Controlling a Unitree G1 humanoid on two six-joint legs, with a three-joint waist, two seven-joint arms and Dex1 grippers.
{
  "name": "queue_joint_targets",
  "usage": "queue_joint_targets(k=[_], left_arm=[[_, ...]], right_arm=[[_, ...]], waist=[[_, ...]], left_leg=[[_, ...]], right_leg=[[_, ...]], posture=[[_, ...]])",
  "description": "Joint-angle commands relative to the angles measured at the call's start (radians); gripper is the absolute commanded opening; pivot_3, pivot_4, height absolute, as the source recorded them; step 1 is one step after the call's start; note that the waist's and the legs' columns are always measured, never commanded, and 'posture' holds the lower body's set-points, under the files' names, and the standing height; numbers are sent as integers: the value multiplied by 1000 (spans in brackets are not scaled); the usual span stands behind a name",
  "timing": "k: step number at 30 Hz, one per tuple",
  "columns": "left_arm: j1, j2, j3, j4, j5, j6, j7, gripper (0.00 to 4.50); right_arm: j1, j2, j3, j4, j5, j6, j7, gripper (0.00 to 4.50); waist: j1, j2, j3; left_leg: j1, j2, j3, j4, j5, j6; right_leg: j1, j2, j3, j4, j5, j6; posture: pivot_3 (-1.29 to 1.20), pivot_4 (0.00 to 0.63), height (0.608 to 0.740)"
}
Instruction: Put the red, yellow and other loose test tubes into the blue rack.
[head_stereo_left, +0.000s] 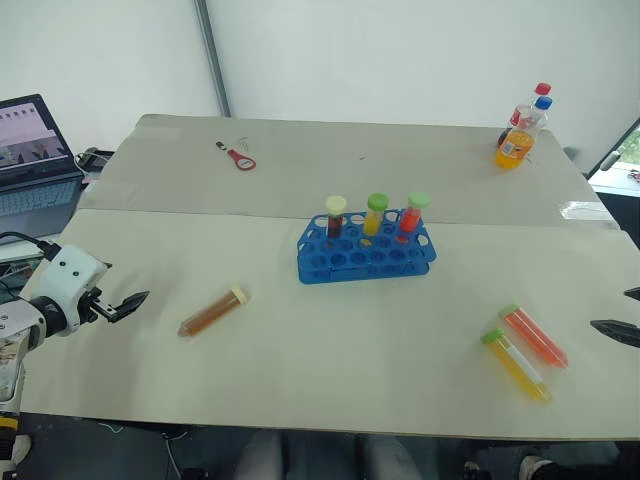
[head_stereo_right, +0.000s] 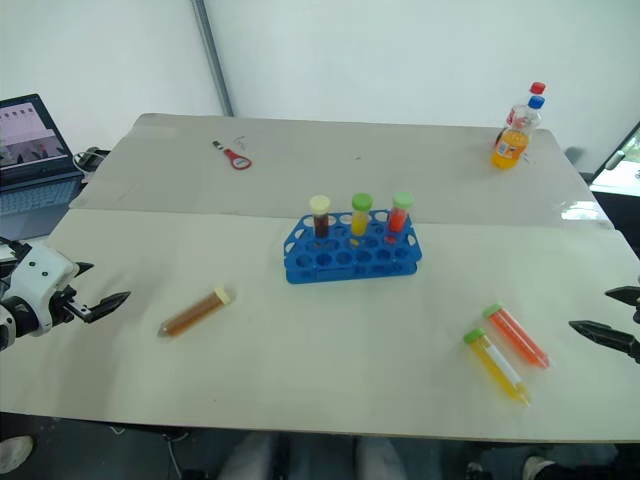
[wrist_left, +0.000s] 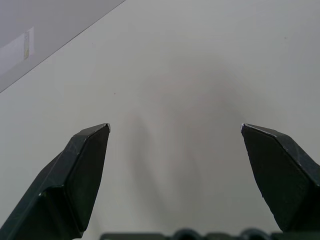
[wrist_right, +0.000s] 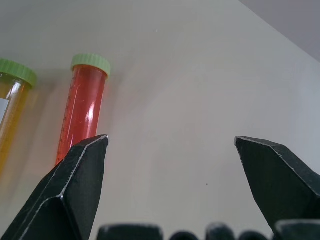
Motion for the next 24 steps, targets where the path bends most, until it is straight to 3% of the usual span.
queue_joint_targets(k=[1, 20, 24], left_arm=[[-23, 14, 33, 9, -12, -19, 0, 4459], [29, -20, 79, -62, -110, -20, -57, 4459], [26, -13, 41, -140, -106, -30, -73, 4459]], right_arm=[[-15, -24, -9, 6, 3, -30, 5, 4500], [-52, -27, 24, 45, 8, -69, 5, 4500], [-71, -32, 32, 28, 9, -49, 3, 4500]], waist=[[0, 0, 0], [-2, 1, 0], [0, 1, 0]], left_leg=[[0, 0, 0, 0, 0, 0], [0, 0, 0, 0, 0, 0], [0, 0, 0, 0, 0, 0]], right_leg=[[0, 0, 0, 0, 0, 0], [0, 0, 0, 1, 0, 0], [0, 0, 0, 0, 0, 0]], posture=[[0, 150, 719], [0, 150, 719], [0, 150, 719]])
